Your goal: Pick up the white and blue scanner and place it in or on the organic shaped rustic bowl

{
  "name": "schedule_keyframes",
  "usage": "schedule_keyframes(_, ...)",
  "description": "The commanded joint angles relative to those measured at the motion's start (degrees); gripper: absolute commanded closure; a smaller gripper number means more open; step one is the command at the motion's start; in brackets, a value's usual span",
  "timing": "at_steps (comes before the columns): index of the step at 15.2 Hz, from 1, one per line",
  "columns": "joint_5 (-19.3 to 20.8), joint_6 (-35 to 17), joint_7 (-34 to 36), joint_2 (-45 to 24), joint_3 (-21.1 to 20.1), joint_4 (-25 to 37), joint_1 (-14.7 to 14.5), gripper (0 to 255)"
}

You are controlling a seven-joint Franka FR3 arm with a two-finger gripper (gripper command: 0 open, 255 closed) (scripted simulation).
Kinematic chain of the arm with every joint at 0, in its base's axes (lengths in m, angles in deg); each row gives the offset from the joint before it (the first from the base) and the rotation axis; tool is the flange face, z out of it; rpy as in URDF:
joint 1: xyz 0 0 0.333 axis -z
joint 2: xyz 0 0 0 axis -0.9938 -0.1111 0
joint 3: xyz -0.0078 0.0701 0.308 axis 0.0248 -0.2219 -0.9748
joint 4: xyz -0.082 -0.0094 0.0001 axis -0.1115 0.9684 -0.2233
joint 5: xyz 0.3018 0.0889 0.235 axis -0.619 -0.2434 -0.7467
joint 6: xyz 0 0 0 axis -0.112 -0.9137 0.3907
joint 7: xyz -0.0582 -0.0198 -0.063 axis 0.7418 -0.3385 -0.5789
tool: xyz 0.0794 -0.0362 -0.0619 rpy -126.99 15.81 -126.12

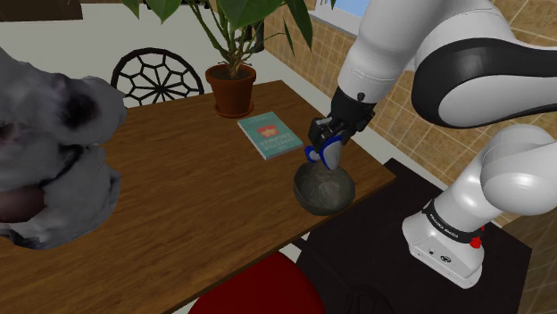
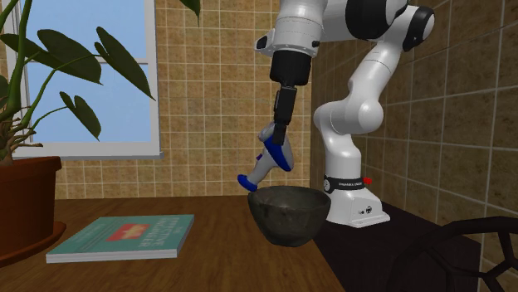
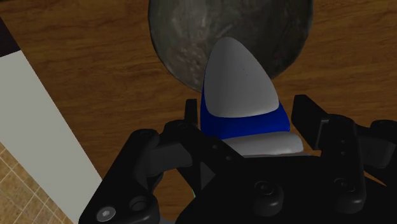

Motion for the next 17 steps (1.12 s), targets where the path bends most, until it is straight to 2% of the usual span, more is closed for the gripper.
schedule_keyframes(1,0.0,0.0,0.0,0.0,0.0,0.0,0.0,255)
schedule_keyframes(2,0.0,0.0,0.0,0.0,0.0,0.0,0.0,255)
schedule_keyframes(3,0.0,0.0,0.0,0.0,0.0,0.0,0.0,0)
schedule_keyframes(8,0.0,0.0,0.0,0.0,0.0,0.0,0.0,0)
schedule_keyframes(12,0.5,8.2,-0.2,2.7,1.8,5.6,-0.5,0)
schedule_keyframes(17,0.5,8.2,-0.2,2.7,1.8,5.6,-0.5,0)
